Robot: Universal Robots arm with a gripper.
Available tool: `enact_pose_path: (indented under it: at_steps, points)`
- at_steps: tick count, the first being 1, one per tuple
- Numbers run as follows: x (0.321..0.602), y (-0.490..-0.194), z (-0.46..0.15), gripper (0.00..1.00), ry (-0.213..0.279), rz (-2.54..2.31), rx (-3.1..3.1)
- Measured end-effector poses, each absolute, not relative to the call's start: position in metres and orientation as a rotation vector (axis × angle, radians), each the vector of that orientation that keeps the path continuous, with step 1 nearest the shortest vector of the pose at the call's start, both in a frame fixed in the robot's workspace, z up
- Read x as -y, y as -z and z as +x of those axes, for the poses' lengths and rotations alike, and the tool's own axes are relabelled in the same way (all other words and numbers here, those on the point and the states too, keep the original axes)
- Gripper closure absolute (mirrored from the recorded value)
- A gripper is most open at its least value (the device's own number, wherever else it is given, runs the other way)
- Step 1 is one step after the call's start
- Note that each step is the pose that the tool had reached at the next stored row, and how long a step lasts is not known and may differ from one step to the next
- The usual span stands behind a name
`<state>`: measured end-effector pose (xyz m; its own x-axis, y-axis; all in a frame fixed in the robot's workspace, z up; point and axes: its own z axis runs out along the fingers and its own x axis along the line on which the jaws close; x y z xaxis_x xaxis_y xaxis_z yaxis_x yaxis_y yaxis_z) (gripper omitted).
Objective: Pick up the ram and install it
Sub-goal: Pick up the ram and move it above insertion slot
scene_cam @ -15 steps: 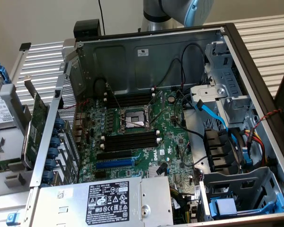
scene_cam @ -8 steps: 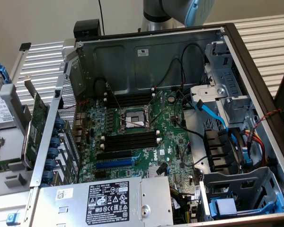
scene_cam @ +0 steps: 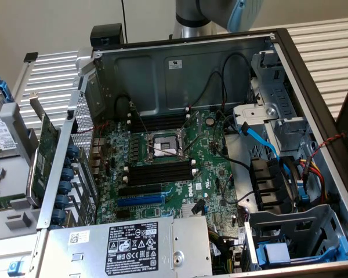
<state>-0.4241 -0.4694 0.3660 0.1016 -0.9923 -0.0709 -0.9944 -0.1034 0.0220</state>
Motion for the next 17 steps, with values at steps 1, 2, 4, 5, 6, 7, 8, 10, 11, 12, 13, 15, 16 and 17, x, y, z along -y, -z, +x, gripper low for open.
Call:
enact_pose_path:
  at_steps: [1,2,4,5,6,7,8,10,11,12,13,15,16,17]
  points:
    - [0.47,-0.37,-0.422,0.87,-0.107,-2.308,-2.08]
    - [0.47,-0.375,-0.419,0.87,-0.11,-2.308,-2.078]
    - [0.47,-0.383,-0.414,0.87,-0.113,-2.308,-2.075]
    - [0.47,-0.387,-0.412,0.87,-0.114,-2.309,-2.074]
    - [0.471,-0.391,-0.409,0.87,-0.116,-2.309,-2.073]
    - [0.471,-0.396,-0.406,0.87,-0.117,-2.31,-2.072]
    - [0.471,-0.399,-0.403,0.87,-0.119,-2.31,-2.07]
    - [0.471,-0.404,-0.396,0.87,-0.121,-2.31,-2.068]
    - [0.471,-0.405,-0.392,0.87,-0.121,-2.311,-2.067]
    - [0.471,-0.406,-0.387,0.87,-0.121,-2.311,-2.067]
    - [0.471,-0.406,-0.383,0.87,-0.121,-2.311,-2.066]
    - [0.471,-0.407,-0.373,0.87,-0.122,-2.312,-2.066]
    - [0.471,-0.407,-0.369,0.87,-0.122,-2.312,-2.065]
    - [0.471,-0.407,-0.364,0.87,-0.122,-2.313,-2.065]
